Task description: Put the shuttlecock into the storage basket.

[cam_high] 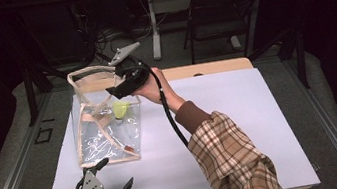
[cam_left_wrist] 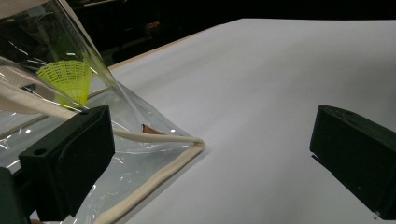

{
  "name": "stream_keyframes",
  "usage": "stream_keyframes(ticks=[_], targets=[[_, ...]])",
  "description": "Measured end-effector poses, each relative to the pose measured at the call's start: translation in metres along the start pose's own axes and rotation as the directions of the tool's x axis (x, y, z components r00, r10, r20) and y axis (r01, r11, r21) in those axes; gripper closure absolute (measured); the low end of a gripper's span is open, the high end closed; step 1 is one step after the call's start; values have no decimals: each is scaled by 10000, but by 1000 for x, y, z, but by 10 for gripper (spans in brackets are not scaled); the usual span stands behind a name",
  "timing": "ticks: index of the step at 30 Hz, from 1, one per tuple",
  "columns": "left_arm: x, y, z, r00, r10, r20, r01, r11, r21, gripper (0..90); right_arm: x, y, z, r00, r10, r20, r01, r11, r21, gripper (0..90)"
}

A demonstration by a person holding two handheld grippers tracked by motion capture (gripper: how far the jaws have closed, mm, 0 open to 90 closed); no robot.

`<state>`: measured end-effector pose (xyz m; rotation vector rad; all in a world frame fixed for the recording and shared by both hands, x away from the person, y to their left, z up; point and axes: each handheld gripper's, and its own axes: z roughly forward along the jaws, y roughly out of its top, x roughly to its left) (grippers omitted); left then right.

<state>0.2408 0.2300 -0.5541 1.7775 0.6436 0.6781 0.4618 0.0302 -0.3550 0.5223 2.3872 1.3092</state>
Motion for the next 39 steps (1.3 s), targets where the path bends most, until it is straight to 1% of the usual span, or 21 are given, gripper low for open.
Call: stream_keyframes(ticks=[3, 5, 9, 11, 13, 15, 21, 24, 25, 31, 32, 33, 34, 37, 39], targets=[[0, 0, 0, 10000, -53, -1, 53, 10000, -31, 0, -3, -6, -6, 10000, 79, -44, -79, 10000, 1, 141], [0, 0, 1, 10000, 1, 14, -1, 10000, -17, 0, -5, -10, -11, 9998, 183, -47, -183, 9998, -12, 123], [0, 0, 0, 10000, -15, 2, 15, 10000, 2, 0, -8, -17, -21, 9996, 265, -50, -265, 9996, -22, 84], [0, 0, 0, 10000, -21, -10, 21, 10000, -31, 0, -8, -18, -22, 9997, 259, -43, -259, 9997, -37, 77], [0, 0, 0, 10000, -24, -6, 24, 10000, -14, 0, -9, -22, -28, 9997, 254, -64, -254, 9997, -31, 59], [0, 0, 0, 10000, -9, 6, 9, 10000, -17, 0, -9, -24, -30, 9997, 253, -57, -253, 9997, -45, 57], [0, 0, 0, 10000, -23, -6, 23, 10000, -9, 0, -9, -37, -41, 9995, 299, -61, -298, 9995, 117, 38], [0, 0, 0, 10000, -14, 4, 14, 10000, -6, 0, -9, -42, -44, 9995, 301, -42, -300, 9995, 129, 36], [0, 0, 1, 10000, -31, 11, 31, 10000, -10, 0, -10, -47, -47, 9995, 306, -23, -305, 9994, 179, 33], [0, 0, 0, 10000, -13, 2, 13, 10000, 10, 0, -10, -58, -54, 9994, 340, 13, -340, 9993, 177, 30], [0, 0, 1, 10000, -32, 7, 32, 10000, 7, 0, -10, -62, -57, 9995, 328, 30, -329, 9992, 209, 28], [0, 0, 0, 10000, -14, 4, 14, 10000, 14, 0, -10, -62, -57, 9995, 328, 30, -329, 9992, 209, 28], [0, 0, 0, 10000, -14, 2, 14, 10000, 15, 0, -9, -68, -62, 9993, 375, 42, -375, 9991, 199, 26], [0, 0, 0, 10000, -13, -1, 13, 10000, 14, 0, -9, -72, -65, 9992, 378, 95, -380, 9991, 190, 24], [0, 0, 0, 10000, -17, -4, 17, 10000, 9, 0, -8, -80, -71, 9990, 431, 127, -434, 9989, 198, 22]])
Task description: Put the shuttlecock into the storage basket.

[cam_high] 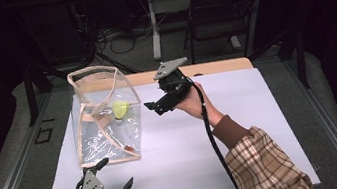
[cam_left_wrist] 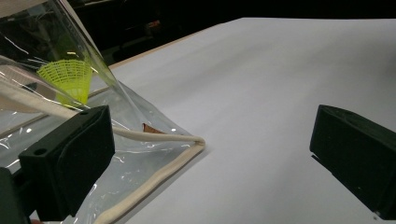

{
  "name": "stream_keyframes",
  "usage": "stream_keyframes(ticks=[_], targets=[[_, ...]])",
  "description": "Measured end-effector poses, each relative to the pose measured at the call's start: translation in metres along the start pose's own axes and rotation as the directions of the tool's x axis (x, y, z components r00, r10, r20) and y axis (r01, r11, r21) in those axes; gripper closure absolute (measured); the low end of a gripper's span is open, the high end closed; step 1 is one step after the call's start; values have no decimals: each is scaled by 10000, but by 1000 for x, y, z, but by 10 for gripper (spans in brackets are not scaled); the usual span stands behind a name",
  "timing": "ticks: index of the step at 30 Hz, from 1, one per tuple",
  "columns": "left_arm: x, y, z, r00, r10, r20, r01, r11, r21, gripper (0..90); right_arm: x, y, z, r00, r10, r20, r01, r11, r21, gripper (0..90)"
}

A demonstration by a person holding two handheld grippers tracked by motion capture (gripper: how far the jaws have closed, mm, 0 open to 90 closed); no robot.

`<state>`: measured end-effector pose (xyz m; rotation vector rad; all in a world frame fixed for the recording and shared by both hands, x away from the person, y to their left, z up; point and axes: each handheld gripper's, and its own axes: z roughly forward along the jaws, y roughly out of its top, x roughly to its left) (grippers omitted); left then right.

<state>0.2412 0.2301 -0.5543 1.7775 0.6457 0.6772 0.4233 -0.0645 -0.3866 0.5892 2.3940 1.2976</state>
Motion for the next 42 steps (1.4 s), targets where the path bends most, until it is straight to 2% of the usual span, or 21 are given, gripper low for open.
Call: stream_keyframes(ticks=[26, 42], targets=[[0, 0, 0, 10000, 13, -7, -13, 10000, 50, 0, -1, -61, -42, 9974, 589, 404, -584, 9982, -137, 5], [0, 0, 0, 10000, 29, -20, -29, 10000, 71, 0, 5, -107, -67, 9911, 1102, 749, -1081, 9936, -313, 0]])
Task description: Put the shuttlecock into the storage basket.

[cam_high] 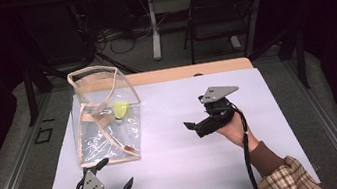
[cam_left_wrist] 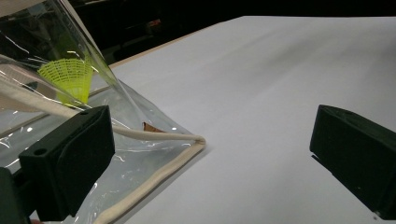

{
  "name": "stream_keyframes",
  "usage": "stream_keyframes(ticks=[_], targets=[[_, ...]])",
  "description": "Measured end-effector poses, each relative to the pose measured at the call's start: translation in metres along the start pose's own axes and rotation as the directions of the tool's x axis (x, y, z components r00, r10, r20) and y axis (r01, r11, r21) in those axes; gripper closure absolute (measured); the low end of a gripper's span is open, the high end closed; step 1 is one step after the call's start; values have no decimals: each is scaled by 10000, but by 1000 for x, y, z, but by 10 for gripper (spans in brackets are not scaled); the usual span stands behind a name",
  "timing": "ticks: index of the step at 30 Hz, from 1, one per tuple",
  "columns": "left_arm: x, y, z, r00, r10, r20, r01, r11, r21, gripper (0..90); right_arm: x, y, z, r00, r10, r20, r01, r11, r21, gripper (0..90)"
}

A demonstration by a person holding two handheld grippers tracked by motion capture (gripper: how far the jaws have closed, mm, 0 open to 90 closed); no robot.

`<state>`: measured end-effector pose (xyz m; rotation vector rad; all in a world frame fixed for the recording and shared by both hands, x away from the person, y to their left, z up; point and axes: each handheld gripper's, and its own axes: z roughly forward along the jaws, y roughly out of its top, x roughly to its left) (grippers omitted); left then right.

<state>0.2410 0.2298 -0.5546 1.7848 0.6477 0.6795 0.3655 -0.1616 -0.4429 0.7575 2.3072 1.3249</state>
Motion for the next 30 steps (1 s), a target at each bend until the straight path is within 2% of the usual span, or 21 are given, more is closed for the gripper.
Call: stream_keyframes(ticks=[12, 18, 30], targets=[[0, 0, 0, 10000, 13, -10, -13, 10000, 13, 0, 5, -26, -17, 9994, 13, 355, -6, 9998, -182, 0], [0, 0, 0, 10000, -13, -21, 13, 10000, 0, 0, 9, -43, -28, 9983, 48, 574, -21, 9988, -482, 0], [0, 0, 0, 10000, 39, -33, -39, 10000, 48, 0, 18, -66, -39, 9967, -23, 809, 76, 9978, -657, 0]])
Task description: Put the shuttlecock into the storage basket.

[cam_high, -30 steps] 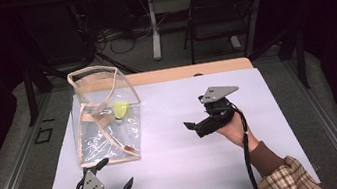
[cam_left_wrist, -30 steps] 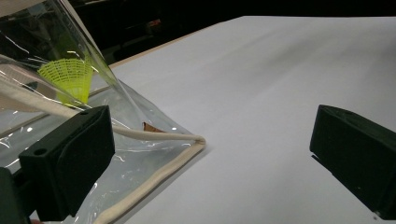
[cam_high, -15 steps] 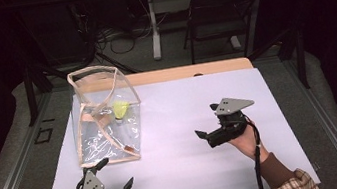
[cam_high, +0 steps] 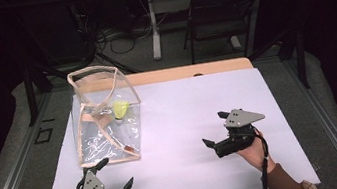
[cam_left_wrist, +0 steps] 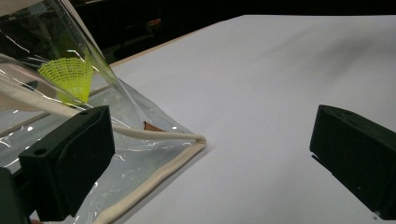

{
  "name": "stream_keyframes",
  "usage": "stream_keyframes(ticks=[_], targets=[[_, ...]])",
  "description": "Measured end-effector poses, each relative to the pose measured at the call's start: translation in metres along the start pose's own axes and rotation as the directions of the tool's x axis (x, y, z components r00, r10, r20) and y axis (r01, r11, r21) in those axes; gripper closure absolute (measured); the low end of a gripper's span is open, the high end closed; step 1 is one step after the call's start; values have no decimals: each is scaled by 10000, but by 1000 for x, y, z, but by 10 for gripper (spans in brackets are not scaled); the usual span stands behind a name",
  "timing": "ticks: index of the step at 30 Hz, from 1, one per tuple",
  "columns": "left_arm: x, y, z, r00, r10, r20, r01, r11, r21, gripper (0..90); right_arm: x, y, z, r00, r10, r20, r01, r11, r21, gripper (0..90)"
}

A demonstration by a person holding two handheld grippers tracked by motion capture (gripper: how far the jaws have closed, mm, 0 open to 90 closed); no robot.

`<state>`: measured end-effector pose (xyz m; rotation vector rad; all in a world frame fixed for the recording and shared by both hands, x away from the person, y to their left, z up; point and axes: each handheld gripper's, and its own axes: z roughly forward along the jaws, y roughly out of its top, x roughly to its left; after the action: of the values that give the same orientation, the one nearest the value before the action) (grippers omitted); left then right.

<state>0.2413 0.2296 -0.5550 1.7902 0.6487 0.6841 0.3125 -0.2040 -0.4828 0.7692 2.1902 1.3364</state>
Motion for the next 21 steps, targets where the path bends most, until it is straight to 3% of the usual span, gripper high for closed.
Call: stream_keyframes(ticks=[12, 21], targets=[[0, 0, 0, 10000, 2, -7, -2, 10000, 13, 0, 8, -25, -10, 9999, -167, 42, 168, 9997, -160, 0], [0, 0, 0, 10000, 12, -3, -12, 10000, 29, 0, 14, -43, -21, 9984, -442, 340, 452, 9985, -321, 0]])
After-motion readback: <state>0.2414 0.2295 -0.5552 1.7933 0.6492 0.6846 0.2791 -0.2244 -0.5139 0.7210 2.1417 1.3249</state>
